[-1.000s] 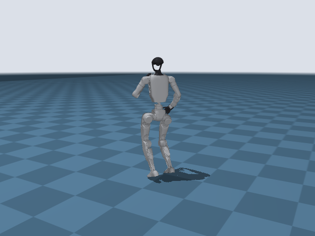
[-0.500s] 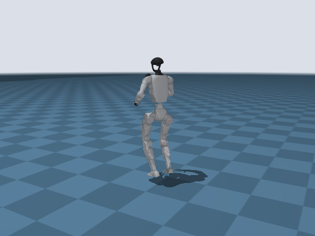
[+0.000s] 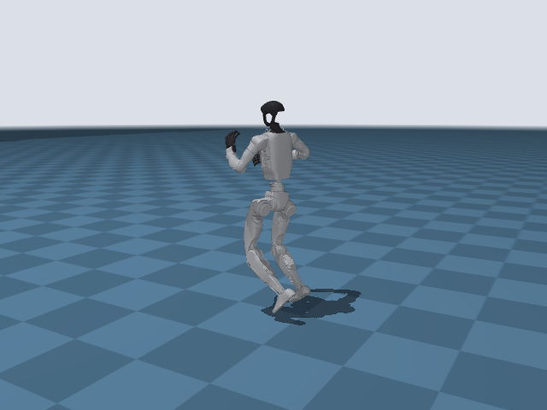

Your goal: Run

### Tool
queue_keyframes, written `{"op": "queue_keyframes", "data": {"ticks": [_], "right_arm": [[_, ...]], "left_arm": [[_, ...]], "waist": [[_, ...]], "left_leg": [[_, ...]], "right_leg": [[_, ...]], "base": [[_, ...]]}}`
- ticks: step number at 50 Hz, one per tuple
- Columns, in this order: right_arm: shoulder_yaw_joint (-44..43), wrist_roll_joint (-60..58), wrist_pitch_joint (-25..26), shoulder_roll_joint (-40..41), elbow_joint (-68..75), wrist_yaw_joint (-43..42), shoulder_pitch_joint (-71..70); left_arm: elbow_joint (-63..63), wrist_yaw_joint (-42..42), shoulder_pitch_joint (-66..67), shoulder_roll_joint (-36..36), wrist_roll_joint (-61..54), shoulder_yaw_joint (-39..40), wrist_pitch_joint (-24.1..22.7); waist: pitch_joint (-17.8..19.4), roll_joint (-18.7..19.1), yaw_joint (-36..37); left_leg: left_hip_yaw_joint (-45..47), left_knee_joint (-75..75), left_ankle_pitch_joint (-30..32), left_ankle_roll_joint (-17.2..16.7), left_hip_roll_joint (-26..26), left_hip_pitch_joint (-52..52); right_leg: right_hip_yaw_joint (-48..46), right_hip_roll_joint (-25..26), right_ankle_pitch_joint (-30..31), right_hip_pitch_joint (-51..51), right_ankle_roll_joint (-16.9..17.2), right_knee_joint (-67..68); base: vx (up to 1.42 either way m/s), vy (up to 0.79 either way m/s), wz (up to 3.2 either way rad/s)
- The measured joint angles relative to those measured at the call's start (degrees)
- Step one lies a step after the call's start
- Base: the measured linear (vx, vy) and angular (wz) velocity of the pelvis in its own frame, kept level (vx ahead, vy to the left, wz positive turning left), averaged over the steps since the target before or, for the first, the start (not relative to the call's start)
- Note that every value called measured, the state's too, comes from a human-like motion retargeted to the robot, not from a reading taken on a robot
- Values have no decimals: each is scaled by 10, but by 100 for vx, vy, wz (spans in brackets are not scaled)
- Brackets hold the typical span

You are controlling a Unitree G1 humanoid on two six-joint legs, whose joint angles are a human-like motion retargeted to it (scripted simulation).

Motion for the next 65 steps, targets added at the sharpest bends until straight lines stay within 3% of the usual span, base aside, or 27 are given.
{"op": "queue_keyframes", "data": {"ticks": [2, 5, 10, 13, 15, 17, 18, 20, 23, 25, 27, 32, 36, 42, 47, 50, 53, 55, 65], "right_arm": [[21, -31, 29, -47, -41, 62, -17], [77, -110, 57, -72, -17, 116, -62], [176, -265, 66, 17, 187, 119, -142], [189, -316, 83, 104, 350, 99, -153], [188, -336, 92, 183, 483, 72, -150], [173, -357, 92, 266, 627, 12, -157], [158, -365, 96, 297, 681, -21, -155], [123, -376, 92, 363, 785, -87, -151], [79, -362, 103, 397, 809, -87, -77], [53, -343, 110, 402, 806, -65, -24], [26, -322, 120, 399, 805, -40, 11], [-14, -282, 135, 373, 821, -10, 47], [-35, -276, 129, 332, 831, -24, 35], [-76, -262, 119, 302, 844, -82, -9], [-98, -244, 106, 326, 835, -126, -39], [-93, -233, 99, 354, 827, -133, -54], [-74, -225, 93, 382, 813, -126, -56], [-59, -215, 93, 394, 807, -115, -61], [-17, -217, 97, 425, 839, -84, -38]], "left_arm": [[-11, -69, -47, -12, 0, -55, 22], [5, -159, -56, -37, -8, -115, 48], [144, -230, 37, -79, -32, -174, 65], [308, -221, 113, -113, -25, -182, 93], [450, -197, 160, -152, -18, -169, 119], [605, -160, 183, -186, -14, -141, 141], [669, -145, 195, -197, -11, -122, 154], [793, -123, 201, -216, -2, -78, 163], [819, -140, 252, -202, 3, -24, 167], [799, -162, 288, -184, 9, -8, 163], [778, -191, 305, -161, 12, -6, 156], [736, -249, 291, -117, 7, -16, 146], [694, -238, 246, -94, -14, -27, 140], [613, -177, 186, -85, -30, -29, 118], [576, -150, 169, -114, -12, -38, 100], [590, -155, 168, -144, 6, -58, 99], [623, -171, 177, -169, 24, -86, 103], [673, -182, 168, -186, 41, -102, 100], [803, -207, 202, -210, 82, -132, 125]], "waist": [[-6, 4, -6], [-3, 30, -15], [-35, 89, -26], [-11, 104, 0], [19, 103, 19], [67, 94, 29], [88, 91, 28], [122, 64, -2], [113, 44, -18], [106, 53, -7], [101, 70, 5], [47, 76, -13], [22, 72, -28], [19, 63, -37], [33, 56, -35], [69, 64, -28], [80, 67, -25], [78, 86, -21], [114, 102, -7]], "left_leg": [[15, -6, 49, -4, 1, 1], [27, -31, 32, 6, -1, -42], [8, -147, 47, 6, -7, -222], [-59, -50, -13, 38, -19, -330], [-103, 103, -157, 89, -51, -380], [-116, 263, -349, 144, -71, -397], [-116, 317, -417, 161, -72, -397], [-104, 341, -446, 184, -106, -390], [-102, 283, -446, 191, -113, -336], [-102, 235, -446, 178, -80, -263], [-101, 166, -382, 143, -41, -193], [-89, -58, -91, 42, -17, -135], [-80, -169, -26, 23, -33, -117], [-80, -262, -66, 47, -58, -66], [-80, -256, -196, 83, -66, -32], [-75, -298, -216, 90, -57, 33], [-75, -278, -241, 93, -57, 41], [-85, -345, -231, 91, -37, 82], [-103, -259, -276, 100, -34, 86]], "right_leg": [[-4, 0, 75, 14, 17, -6], [-11, 19, 136, -17, 44, -35], [-40, 45, 253, -198, 89, -183], [-28, 64, 272, -284, 89, -141], [-13, 63, 158, -318, 63, -22], [-36, 40, -73, -324, -29, 140], [-43, 31, -148, -325, -64, 205], [-43, -19, -230, -314, -98, 289], [-39, -27, -242, -264, -98, 269], [-31, 15, -213, -201, -78, 208], [-23, 54, -132, -136, -48, 117], [10, 69, 114, -81, 37, -90], [29, 52, 150, -80, 54, -155], [42, 36, 105, -55, 54, -197], [21, 24, -52, -17, 28, -195], [5, 28, -74, 48, 24, -230], [-2, 24, -94, 63, 23, -219], [-15, 49, -72, 113, 18, -304], [-21, 53, -93, 146, 8, -262]], "base": [[74, -19, 93], [74, -20, 119], [70, -29, 119], [59, -36, 75], [60, -26, 65], [59, -32, 72], [52, -33, 114], [42, -32, 177], [45, -29, 106], [51, -22, 6], [45, -16, 20], [29, -11, 105], [19, -6, 110], [10, -4, 81], [6, -2, 39], [2, -1, 13], [-1, 0, 23], [11, 0, 19], [-1, 1, 19]]}}
